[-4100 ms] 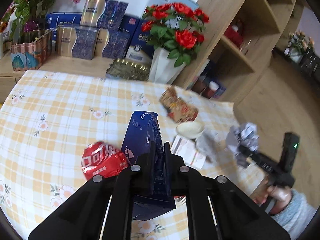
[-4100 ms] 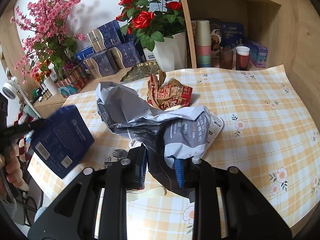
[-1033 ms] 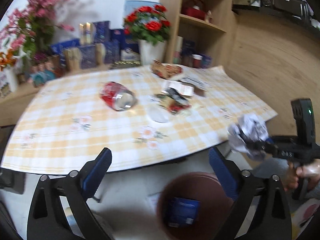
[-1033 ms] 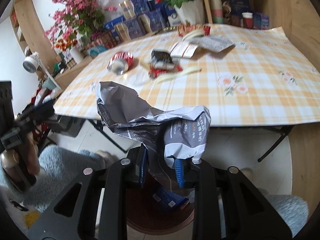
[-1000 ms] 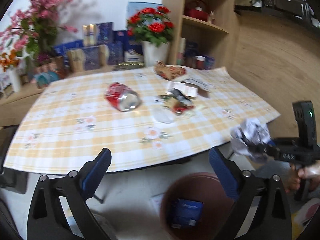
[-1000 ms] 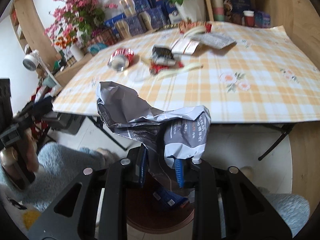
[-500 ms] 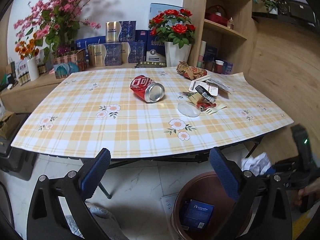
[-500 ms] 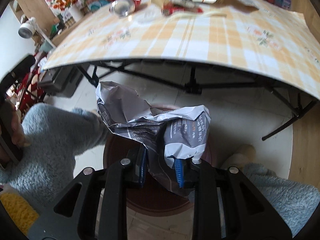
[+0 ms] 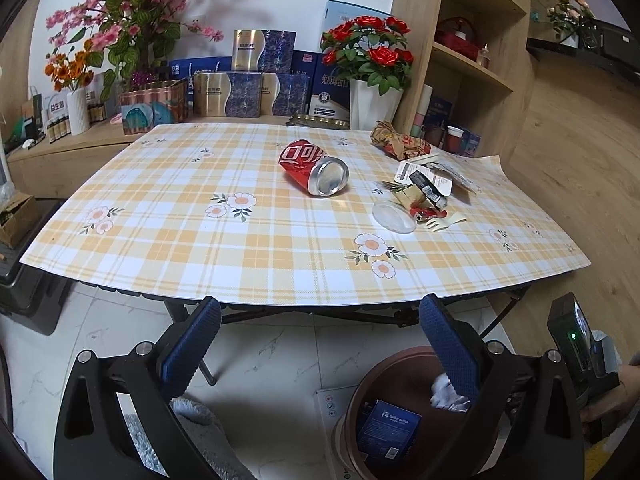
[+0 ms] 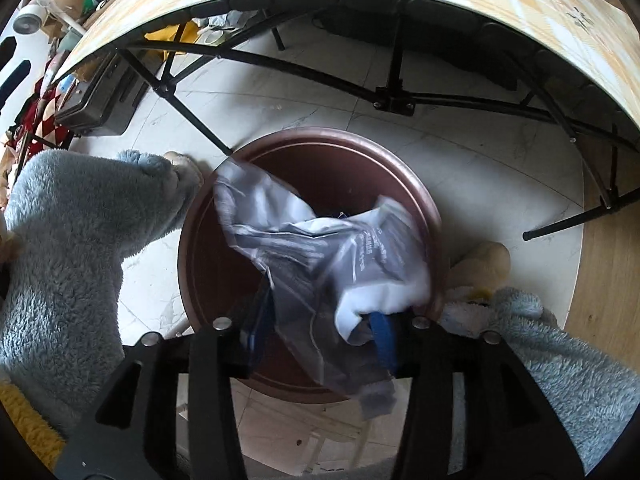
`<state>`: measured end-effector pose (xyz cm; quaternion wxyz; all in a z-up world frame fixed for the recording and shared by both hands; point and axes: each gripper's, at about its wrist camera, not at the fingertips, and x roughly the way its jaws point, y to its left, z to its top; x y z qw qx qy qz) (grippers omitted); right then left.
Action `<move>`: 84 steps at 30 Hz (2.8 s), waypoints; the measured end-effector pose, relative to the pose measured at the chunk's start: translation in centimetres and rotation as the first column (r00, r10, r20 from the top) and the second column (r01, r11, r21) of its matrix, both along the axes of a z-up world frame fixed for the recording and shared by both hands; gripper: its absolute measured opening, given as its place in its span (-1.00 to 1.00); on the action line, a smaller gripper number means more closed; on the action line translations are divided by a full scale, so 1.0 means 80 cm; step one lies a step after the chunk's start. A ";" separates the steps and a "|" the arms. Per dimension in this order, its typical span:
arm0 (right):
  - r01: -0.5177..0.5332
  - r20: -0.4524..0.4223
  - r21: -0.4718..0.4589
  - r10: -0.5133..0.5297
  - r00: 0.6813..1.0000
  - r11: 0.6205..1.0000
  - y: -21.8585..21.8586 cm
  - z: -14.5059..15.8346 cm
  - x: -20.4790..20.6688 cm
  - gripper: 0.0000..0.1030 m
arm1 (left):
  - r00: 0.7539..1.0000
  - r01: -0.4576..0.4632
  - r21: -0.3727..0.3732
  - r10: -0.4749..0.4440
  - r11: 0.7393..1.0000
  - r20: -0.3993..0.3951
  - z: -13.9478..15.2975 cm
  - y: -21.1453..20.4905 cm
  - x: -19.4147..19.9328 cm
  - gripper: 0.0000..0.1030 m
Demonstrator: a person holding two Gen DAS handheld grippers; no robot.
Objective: Collect trash
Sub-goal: 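Lower both tools over the brown bin and open them to drop the items, then move both tools back above the table, then grasp the red cola can with the left tool while the right tool grasps the black snack bag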
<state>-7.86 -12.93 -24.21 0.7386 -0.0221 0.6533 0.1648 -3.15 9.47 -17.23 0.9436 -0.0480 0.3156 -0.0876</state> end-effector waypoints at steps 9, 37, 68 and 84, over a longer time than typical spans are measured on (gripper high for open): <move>0.028 0.139 0.041 -0.033 0.990 0.999 -0.019 0.044 0.014 0.88 | 1.000 -0.006 -0.014 0.006 1.000 -0.012 0.001 0.003 0.005 0.88; 0.296 0.533 0.083 -0.294 0.794 0.951 -0.162 0.177 0.104 0.89 | 0.999 -0.007 0.027 0.006 1.000 0.049 0.056 -0.013 0.082 0.88; 0.131 0.345 0.340 -0.253 0.904 0.931 -0.043 0.107 0.314 0.32 | 0.992 -0.039 -0.178 0.018 0.983 -0.122 0.022 0.000 0.220 0.88; 0.132 0.431 0.403 -0.315 0.845 0.906 -0.068 0.144 0.300 -0.34 | 0.928 -0.283 -0.570 0.072 0.771 -0.364 -0.041 0.066 0.342 0.09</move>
